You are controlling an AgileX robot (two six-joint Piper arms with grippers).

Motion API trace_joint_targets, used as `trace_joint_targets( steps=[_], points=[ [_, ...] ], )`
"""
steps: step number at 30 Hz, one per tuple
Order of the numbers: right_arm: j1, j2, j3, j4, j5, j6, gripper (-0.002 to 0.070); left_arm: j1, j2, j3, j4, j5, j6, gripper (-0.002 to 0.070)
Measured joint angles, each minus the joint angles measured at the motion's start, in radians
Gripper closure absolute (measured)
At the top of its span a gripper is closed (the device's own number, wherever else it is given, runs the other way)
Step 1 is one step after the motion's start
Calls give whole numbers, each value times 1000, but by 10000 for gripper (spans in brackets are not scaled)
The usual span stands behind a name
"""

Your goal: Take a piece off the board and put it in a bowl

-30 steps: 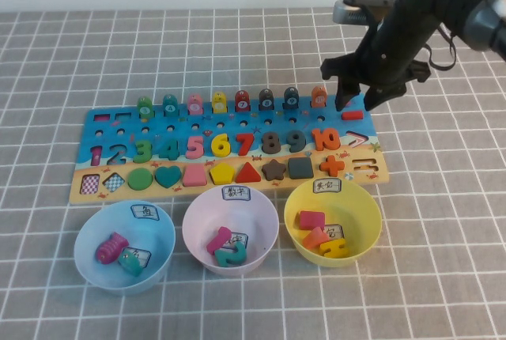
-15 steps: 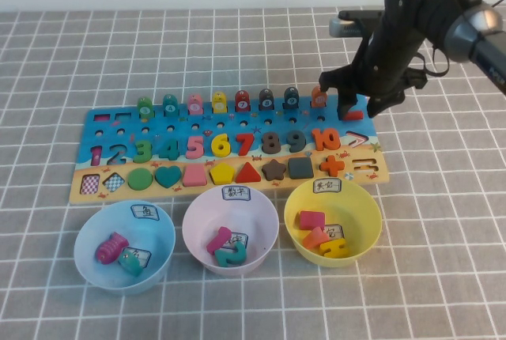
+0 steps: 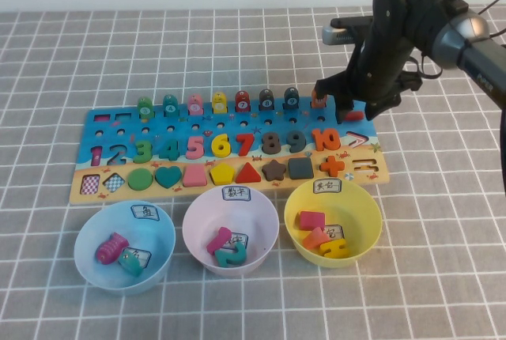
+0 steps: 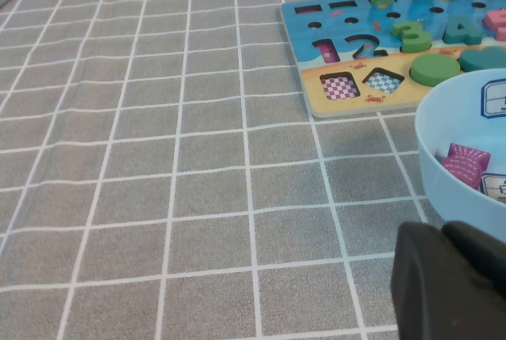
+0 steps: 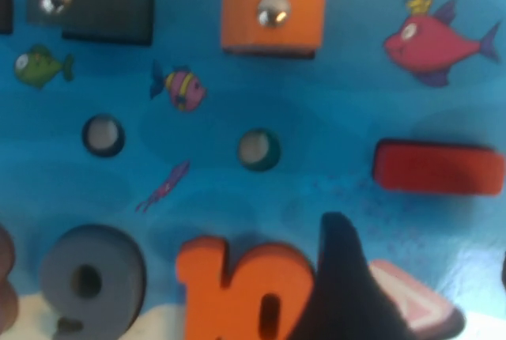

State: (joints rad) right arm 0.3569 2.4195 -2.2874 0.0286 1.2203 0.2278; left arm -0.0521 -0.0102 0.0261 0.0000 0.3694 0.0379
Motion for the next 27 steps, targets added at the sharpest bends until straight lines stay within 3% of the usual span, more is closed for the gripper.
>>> trace_joint_targets(
  steps=[11, 27],
  points=[
    [0, 2, 0, -15, -51, 0, 252, 0, 0, 0, 0, 0, 0, 678],
    [0, 34, -5, -20, -88, 0, 248, 0, 0, 0, 0, 0, 0, 678]
  ],
)
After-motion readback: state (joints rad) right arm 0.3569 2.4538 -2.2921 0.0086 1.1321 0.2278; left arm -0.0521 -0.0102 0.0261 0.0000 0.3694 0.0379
